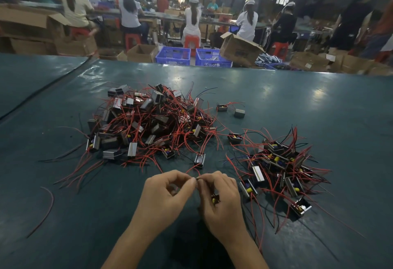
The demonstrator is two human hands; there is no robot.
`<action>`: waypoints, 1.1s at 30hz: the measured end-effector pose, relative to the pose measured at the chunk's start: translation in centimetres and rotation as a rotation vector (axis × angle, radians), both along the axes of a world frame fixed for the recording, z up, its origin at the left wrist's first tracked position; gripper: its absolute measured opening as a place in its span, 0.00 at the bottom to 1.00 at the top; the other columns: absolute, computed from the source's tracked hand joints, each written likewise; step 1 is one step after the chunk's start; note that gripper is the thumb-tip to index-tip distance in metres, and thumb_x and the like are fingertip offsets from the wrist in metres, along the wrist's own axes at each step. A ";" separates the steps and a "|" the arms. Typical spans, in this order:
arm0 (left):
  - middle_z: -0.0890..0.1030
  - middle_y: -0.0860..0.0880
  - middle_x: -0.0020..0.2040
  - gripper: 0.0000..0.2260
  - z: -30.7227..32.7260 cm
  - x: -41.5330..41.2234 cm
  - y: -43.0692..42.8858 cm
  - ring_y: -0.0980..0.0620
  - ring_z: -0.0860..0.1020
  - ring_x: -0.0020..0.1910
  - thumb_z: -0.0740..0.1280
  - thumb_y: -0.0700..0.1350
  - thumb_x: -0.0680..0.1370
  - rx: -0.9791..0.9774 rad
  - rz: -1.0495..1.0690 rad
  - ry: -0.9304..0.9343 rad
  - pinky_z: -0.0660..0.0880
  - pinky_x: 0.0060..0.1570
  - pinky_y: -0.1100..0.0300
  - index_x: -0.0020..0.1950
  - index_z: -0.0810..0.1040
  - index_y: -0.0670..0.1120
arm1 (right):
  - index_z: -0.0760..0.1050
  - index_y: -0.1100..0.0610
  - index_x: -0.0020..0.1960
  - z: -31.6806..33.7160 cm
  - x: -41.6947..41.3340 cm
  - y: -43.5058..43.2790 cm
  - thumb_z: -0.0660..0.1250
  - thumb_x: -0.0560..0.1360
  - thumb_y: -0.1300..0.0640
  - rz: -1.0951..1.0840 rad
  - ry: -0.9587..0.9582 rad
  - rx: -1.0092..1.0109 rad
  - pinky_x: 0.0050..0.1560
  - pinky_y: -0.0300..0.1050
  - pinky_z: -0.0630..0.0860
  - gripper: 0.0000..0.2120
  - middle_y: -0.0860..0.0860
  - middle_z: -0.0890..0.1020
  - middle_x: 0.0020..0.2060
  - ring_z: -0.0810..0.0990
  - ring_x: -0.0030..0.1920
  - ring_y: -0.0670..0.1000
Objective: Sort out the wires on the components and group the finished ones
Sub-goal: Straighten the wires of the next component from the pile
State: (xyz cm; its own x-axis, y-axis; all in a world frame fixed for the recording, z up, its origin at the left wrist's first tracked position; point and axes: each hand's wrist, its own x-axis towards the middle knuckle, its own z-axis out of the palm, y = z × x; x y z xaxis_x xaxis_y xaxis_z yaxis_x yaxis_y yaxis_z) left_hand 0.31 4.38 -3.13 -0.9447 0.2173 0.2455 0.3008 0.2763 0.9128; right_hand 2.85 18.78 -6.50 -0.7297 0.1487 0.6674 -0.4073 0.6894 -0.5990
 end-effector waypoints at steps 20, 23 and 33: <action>0.77 0.57 0.28 0.10 -0.8 -0.4 -0.3 0.55 0.70 0.23 0.71 0.50 0.76 -0.126 0.112 0.195 0.69 0.25 0.55 0.35 0.80 0.51 | 0.79 0.55 0.44 -0.3 -0.2 0.1 0.64 0.79 0.53 0.019 0.055 0.185 0.45 0.43 0.68 0.08 0.44 0.78 0.38 0.74 0.38 0.46; 0.75 0.57 0.27 0.10 -1.0 -0.7 -0.6 0.56 0.69 0.23 0.71 0.48 0.76 -0.133 0.086 0.156 0.67 0.26 0.58 0.34 0.79 0.51 | 0.80 0.55 0.45 -0.2 -0.2 0.1 0.64 0.79 0.52 -0.002 0.046 0.225 0.44 0.44 0.69 0.10 0.44 0.79 0.38 0.74 0.39 0.47; 0.69 0.54 0.23 0.18 -1.1 -1.1 -0.9 0.58 0.65 0.23 0.68 0.53 0.76 -0.054 0.115 0.132 0.63 0.25 0.59 0.29 0.72 0.48 | 0.81 0.54 0.45 0.2 -0.1 1.0 0.68 0.75 0.51 0.082 -0.053 0.184 0.42 0.50 0.74 0.07 0.43 0.80 0.40 0.75 0.41 0.47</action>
State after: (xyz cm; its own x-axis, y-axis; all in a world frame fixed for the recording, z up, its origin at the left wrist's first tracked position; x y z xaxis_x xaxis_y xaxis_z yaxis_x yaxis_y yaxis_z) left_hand -0.81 3.43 -4.21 -0.9244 0.1260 0.3600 0.3807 0.3637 0.8502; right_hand 2.71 19.78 -6.27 -0.7693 -0.0337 0.6380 -0.4380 0.7547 -0.4884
